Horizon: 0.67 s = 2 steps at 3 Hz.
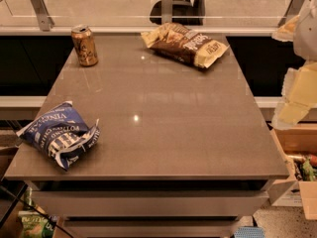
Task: Move brown chip bag near blue chip bag
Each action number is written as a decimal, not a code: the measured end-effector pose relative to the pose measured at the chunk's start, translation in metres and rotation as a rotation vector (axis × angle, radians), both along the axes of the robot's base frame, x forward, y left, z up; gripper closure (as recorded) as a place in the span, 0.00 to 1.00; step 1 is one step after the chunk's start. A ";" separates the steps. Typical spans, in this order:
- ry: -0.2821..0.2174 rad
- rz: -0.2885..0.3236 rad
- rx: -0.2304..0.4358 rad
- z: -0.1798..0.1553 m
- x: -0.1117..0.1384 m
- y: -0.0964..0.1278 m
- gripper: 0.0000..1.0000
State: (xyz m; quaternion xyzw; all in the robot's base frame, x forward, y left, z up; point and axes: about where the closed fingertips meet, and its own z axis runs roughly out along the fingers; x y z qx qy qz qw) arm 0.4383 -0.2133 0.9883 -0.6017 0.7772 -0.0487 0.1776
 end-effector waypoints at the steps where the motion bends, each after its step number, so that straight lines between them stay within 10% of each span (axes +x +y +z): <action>1: 0.000 0.000 0.000 0.000 0.000 0.000 0.00; 2: -0.022 0.008 -0.003 0.003 0.004 0.002 0.00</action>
Offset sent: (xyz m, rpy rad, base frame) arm 0.0093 0.0022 0.0009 -0.0069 -0.0316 0.0178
